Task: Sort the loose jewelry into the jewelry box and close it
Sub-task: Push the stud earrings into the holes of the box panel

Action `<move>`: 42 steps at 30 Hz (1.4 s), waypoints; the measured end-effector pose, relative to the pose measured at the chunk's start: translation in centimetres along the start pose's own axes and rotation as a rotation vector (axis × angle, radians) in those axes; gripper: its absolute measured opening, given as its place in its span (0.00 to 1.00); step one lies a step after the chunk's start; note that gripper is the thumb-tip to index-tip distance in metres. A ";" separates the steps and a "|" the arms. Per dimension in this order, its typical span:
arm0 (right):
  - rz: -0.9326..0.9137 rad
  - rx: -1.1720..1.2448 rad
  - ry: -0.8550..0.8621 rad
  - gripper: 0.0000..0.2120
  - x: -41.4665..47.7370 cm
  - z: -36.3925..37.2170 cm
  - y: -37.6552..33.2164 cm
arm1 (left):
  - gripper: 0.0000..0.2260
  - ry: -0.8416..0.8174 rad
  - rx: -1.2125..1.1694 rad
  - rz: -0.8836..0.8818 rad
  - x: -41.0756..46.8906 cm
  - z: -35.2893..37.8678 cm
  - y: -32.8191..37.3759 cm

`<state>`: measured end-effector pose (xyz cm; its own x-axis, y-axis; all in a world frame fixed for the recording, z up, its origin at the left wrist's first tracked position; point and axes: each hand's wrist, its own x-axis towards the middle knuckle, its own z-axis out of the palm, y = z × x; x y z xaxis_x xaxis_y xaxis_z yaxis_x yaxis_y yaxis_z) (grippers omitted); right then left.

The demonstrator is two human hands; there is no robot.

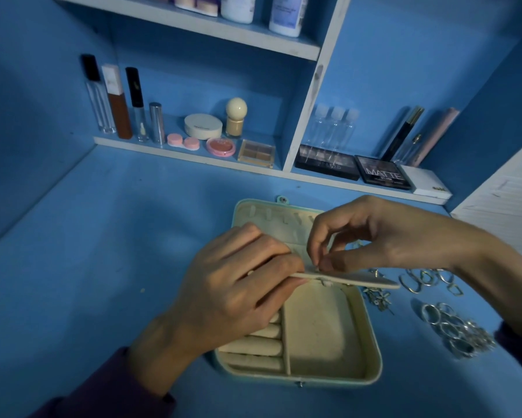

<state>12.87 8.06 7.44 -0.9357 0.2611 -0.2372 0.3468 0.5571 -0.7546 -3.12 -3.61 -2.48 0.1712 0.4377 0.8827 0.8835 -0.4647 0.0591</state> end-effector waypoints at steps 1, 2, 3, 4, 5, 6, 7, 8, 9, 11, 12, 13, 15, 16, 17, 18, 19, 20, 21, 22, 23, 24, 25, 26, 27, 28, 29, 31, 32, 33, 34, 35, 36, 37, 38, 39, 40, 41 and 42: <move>0.003 0.002 -0.001 0.06 0.1 0.0 -0.1 | 0.08 0.000 -0.001 -0.002 0.0 0.0 0.0; 0.004 0.003 -0.004 0.05 0.1 0.1 -0.1 | 0.08 -0.001 -0.002 -0.004 0.1 -0.1 0.0; 0.005 0.003 -0.011 0.05 0.2 0.1 -0.1 | 0.08 -0.003 -0.003 -0.003 0.1 -0.1 0.0; 0.006 -0.001 -0.018 0.05 0.2 0.1 -0.2 | 0.08 -0.006 -0.004 0.000 0.1 -0.1 0.0; 0.008 -0.004 -0.025 0.05 0.3 0.1 -0.2 | 0.08 -0.008 -0.004 0.002 0.1 -0.1 0.0; 0.010 -0.008 -0.031 0.06 0.3 0.1 -0.2 | 0.07 -0.009 -0.005 0.003 0.0 -0.1 0.0; 0.011 -0.012 -0.037 0.06 0.4 0.1 -0.1 | 0.07 -0.009 -0.005 0.004 0.0 -0.1 -0.1; 0.013 -0.016 -0.042 0.06 0.4 0.1 -0.1 | 0.06 -0.008 -0.006 0.006 0.0 -0.1 -0.1; 0.014 -0.021 -0.044 0.06 0.5 0.1 -0.1 | 0.06 -0.008 -0.004 0.008 -0.1 -0.1 -0.1; 0.016 -0.029 -0.045 0.05 0.5 0.2 -0.1 | 0.06 -0.012 0.006 0.009 0.0 -0.1 -0.1; 0.017 -0.033 -0.046 0.05 0.6 0.2 -0.1 | 0.07 -0.012 0.009 0.009 0.0 -0.2 -0.1; 0.015 -0.040 -0.050 0.04 0.6 0.2 0.0 | 0.07 -0.011 0.010 0.008 0.0 -0.2 -0.1; 0.015 -0.054 -0.056 0.05 0.7 0.2 -0.1 | 0.07 -0.009 0.009 0.007 0.0 -0.2 -0.1; 0.016 -0.057 -0.060 0.06 0.8 0.2 -0.2 | 0.07 -0.008 0.008 0.007 0.0 -0.2 0.0; 0.018 -0.060 -0.065 0.06 0.8 0.2 -0.2 | 0.07 -0.009 0.005 0.007 0.0 -0.1 -0.1; 0.022 -0.065 -0.071 0.05 0.9 0.2 -0.3 | 0.08 -0.008 0.002 0.006 0.0 -0.1 -0.1; 0.028 -0.073 -0.081 0.05 1.0 0.1 -0.4 | 0.08 -0.007 0.001 0.005 0.0 -0.1 -0.1; 0.033 -0.086 -0.091 0.04 1.0 0.1 -0.5 | 0.08 -0.005 0.001 0.003 0.0 -0.1 -0.1; 0.038 -0.101 -0.102 0.03 1.1 0.0 -0.6 | 0.08 -0.003 -0.001 0.003 0.0 -0.1 -0.1; 0.041 -0.118 -0.114 0.02 1.1 -0.1 -0.8 | 0.08 -0.002 -0.002 0.004 0.0 -0.1 -0.1; 0.043 -0.138 -0.122 0.02 1.1 -0.1 -0.9 | 0.08 -0.002 -0.002 0.005 0.0 -0.1 -0.1; 0.043 -0.158 -0.126 0.02 1.2 -0.2 -1.0 | 0.09 -0.001 -0.001 0.006 0.0 -0.1 -0.1; 0.043 -0.170 -0.127 0.02 1.2 -0.2 -1.0 | 0.09 0.000 -0.003 0.003 0.0 -0.1 -0.2; 0.043 -0.176 -0.129 0.02 1.3 -0.1 -1.0 | 0.09 0.002 -0.009 -0.003 0.0 -0.1 -0.1; 0.044 -0.173 -0.127 0.02 1.3 0.0 -0.9 | 0.09 0.006 -0.020 -0.011 0.0 -0.1 -0.1; 0.040 -0.159 -0.119 0.02 1.2 0.0 -0.7 | 0.09 0.008 -0.030 -0.018 0.1 -0.1 -0.1; 0.037 -0.133 -0.110 0.02 1.2 0.1 -0.5 | 0.09 0.010 -0.036 -0.028 0.1 -0.1 -0.1; 0.021 -0.039 -0.082 0.02 0.9 0.1 0.0 | 0.08 0.010 -0.043 -0.042 0.3 0.0 -0.1; 0.017 0.016 -0.061 0.02 0.8 0.1 0.3 | 0.08 0.012 -0.047 -0.051 0.3 0.0 -0.1; 0.015 0.066 -0.035 0.03 0.6 0.0 0.6 | 0.08 0.013 -0.048 -0.059 0.3 0.0 -0.2; 0.011 0.114 -0.008 0.05 0.4 -0.1 0.9 | 0.08 0.015 -0.046 -0.068 0.4 0.0 -0.2; 0.004 0.165 0.023 0.06 0.3 -0.2 1.2 | 0.08 0.017 -0.043 -0.078 0.5 0.0 -0.3; -0.007 0.219 0.054 0.07 0.1 -0.3 1.5 | 0.08 0.013 -0.043 -0.091 0.6 0.0 -0.4; -0.016 0.282 0.085 0.10 0.0 -0.3 1.8 | 0.08 0.007 -0.049 -0.109 0.8 0.0 -0.5; -0.016 0.356 0.121 0.15 -0.1 -0.5 2.2 | 0.08 -0.003 -0.059 -0.129 1.0 0.1 -0.7; 0.001 0.437 0.166 0.19 -0.1 -0.6 2.5 | 0.09 -0.014 -0.071 -0.156 1.2 0.2 -0.8; 0.030 0.510 0.229 0.22 -0.1 -0.7 2.7 | 0.10 -0.027 -0.081 -0.189 1.6 0.3 -1.0; 0.071 0.568 0.299 0.23 0.0 -0.7 3.0 | 0.11 -0.043 -0.087 -0.233 1.9 0.5 -1.3; 0.118 0.611 0.375 0.22 0.1 -0.8 3.3 | 0.12 -0.056 -0.093 -0.284 2.2 0.6 -1.5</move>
<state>14.00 10.54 5.38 -0.7713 0.6060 -0.1948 0.2431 -0.0023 -0.9700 -3.84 -1.50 -0.93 -0.0512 0.6005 0.7980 0.8562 -0.3850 0.3446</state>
